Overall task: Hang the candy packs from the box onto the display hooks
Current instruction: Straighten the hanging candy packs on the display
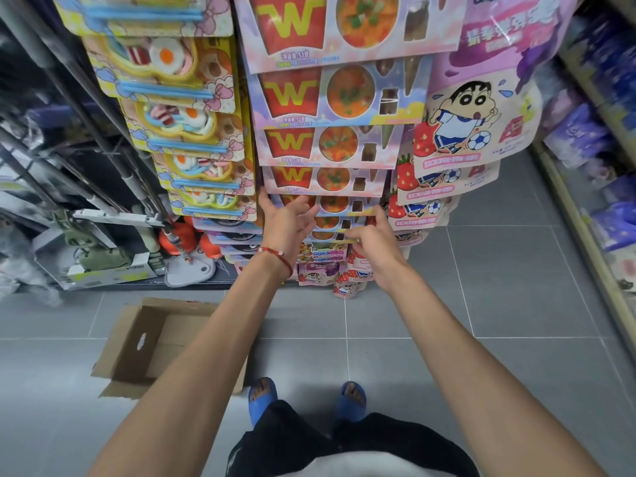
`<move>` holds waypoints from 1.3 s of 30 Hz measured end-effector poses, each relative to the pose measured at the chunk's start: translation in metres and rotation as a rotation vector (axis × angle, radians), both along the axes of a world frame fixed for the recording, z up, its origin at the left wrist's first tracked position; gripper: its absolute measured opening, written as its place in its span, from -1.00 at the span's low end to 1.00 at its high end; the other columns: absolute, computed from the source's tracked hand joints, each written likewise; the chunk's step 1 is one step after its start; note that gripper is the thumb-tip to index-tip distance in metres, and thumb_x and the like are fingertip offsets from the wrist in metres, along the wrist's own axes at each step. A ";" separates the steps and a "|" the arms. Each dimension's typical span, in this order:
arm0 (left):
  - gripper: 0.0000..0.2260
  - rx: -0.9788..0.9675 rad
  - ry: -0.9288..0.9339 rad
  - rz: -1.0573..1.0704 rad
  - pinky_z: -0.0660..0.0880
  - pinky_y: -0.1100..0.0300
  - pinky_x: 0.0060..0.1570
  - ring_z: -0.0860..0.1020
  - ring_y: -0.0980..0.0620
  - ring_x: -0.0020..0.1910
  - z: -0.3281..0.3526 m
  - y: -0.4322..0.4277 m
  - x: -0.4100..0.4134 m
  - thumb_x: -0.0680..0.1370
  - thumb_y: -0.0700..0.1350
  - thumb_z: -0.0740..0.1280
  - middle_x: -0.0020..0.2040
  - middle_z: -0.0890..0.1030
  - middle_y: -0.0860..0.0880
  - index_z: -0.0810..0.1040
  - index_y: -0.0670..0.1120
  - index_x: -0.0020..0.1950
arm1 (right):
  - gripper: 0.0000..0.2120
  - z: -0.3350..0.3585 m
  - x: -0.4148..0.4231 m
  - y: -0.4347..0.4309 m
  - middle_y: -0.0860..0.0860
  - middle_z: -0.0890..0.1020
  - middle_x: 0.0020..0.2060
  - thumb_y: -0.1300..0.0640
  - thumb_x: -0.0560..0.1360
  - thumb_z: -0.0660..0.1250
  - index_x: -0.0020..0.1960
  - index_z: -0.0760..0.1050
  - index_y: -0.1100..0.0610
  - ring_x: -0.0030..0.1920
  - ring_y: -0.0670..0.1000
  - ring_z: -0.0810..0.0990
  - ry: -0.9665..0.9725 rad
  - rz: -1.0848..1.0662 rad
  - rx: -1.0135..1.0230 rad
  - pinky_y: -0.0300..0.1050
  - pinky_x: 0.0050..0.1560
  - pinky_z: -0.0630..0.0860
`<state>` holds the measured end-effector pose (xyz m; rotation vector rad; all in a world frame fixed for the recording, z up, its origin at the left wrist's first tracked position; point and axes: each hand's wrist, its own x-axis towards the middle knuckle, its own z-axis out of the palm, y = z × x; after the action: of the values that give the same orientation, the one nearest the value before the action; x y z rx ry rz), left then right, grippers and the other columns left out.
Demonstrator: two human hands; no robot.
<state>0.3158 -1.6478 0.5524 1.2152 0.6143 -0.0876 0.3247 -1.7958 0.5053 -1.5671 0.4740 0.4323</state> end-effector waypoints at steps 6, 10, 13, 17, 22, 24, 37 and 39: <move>-0.35 0.263 0.022 -0.101 0.50 -0.07 0.34 0.61 -0.10 0.23 0.011 0.011 -0.015 0.64 -0.26 0.25 0.32 0.56 -0.08 0.06 0.04 0.66 | -0.50 0.041 -0.020 -0.001 -0.06 0.56 0.35 0.41 0.58 0.21 0.46 0.44 0.08 0.27 -0.09 0.55 -0.223 -0.177 -0.102 -0.25 0.11 0.55; -0.38 0.416 -0.075 -0.050 0.48 -0.12 0.36 0.52 -0.07 0.34 0.028 0.019 -0.014 0.57 -0.20 0.29 0.38 0.51 -0.04 0.20 -0.01 0.62 | -0.41 0.066 -0.020 0.006 -0.20 0.55 0.28 0.40 0.57 0.26 0.53 0.34 0.00 0.33 -0.16 0.51 -0.396 -0.267 -0.112 -0.12 0.29 0.54; -0.30 0.353 -0.099 -0.046 0.42 -0.14 0.42 0.47 -0.07 0.42 0.042 0.018 -0.008 0.57 -0.21 0.29 0.48 0.44 -0.06 0.08 0.03 0.65 | -0.28 0.079 -0.014 0.011 -0.13 0.41 0.50 0.33 0.57 0.29 0.62 0.15 -0.09 0.47 -0.11 0.40 -0.383 -0.170 -0.105 0.07 0.42 0.45; -0.23 0.329 -0.114 -0.104 0.39 -0.17 0.44 0.45 -0.06 0.43 0.050 0.016 -0.007 0.56 -0.22 0.30 0.54 0.37 -0.05 -0.01 0.07 0.67 | -0.24 0.087 -0.012 0.014 -0.09 0.34 0.56 0.32 0.58 0.28 0.64 0.08 -0.14 0.51 -0.05 0.36 -0.340 -0.154 -0.109 0.16 0.45 0.40; -0.30 0.352 -0.114 -0.143 0.39 -0.14 0.44 0.45 -0.06 0.44 0.055 0.023 -0.009 0.61 -0.26 0.27 0.54 0.38 -0.05 0.03 0.05 0.67 | -0.29 0.091 -0.015 0.013 -0.08 0.42 0.49 0.36 0.57 0.26 0.61 0.18 -0.09 0.42 -0.09 0.45 -0.344 -0.194 -0.124 0.13 0.35 0.52; -0.34 0.409 -0.125 -0.145 0.53 0.05 0.30 0.53 0.05 0.28 0.059 0.026 -0.012 0.61 -0.27 0.26 0.47 0.43 -0.03 0.10 0.02 0.66 | -0.36 0.097 -0.017 0.012 -0.07 0.48 0.44 0.36 0.57 0.27 0.57 0.25 -0.03 0.36 -0.11 0.51 -0.402 -0.275 -0.158 0.02 0.29 0.58; -0.36 0.537 -0.328 -0.105 0.53 0.06 0.28 0.53 0.33 0.12 0.087 0.021 -0.002 0.48 -0.16 0.36 0.27 0.51 0.17 0.27 0.03 0.55 | -0.38 0.130 -0.002 0.003 -0.23 0.52 0.24 0.43 0.54 0.27 0.48 0.36 -0.04 0.11 -0.51 0.41 -0.566 -0.238 -0.139 -0.67 -0.13 0.35; -0.30 0.545 -0.304 -0.096 0.53 0.14 0.24 0.54 0.29 0.15 0.088 0.020 -0.002 0.50 -0.15 0.37 0.29 0.53 0.15 0.20 -0.04 0.61 | -0.36 0.130 -0.003 0.002 -0.11 0.51 0.33 0.42 0.54 0.29 0.53 0.33 0.00 0.09 -0.50 0.43 -0.559 -0.259 -0.118 -0.67 -0.14 0.36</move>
<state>0.3133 -1.6276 0.6401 1.7445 0.3172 0.1944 0.3219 -1.7934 0.6351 -1.6295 0.2624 -0.2372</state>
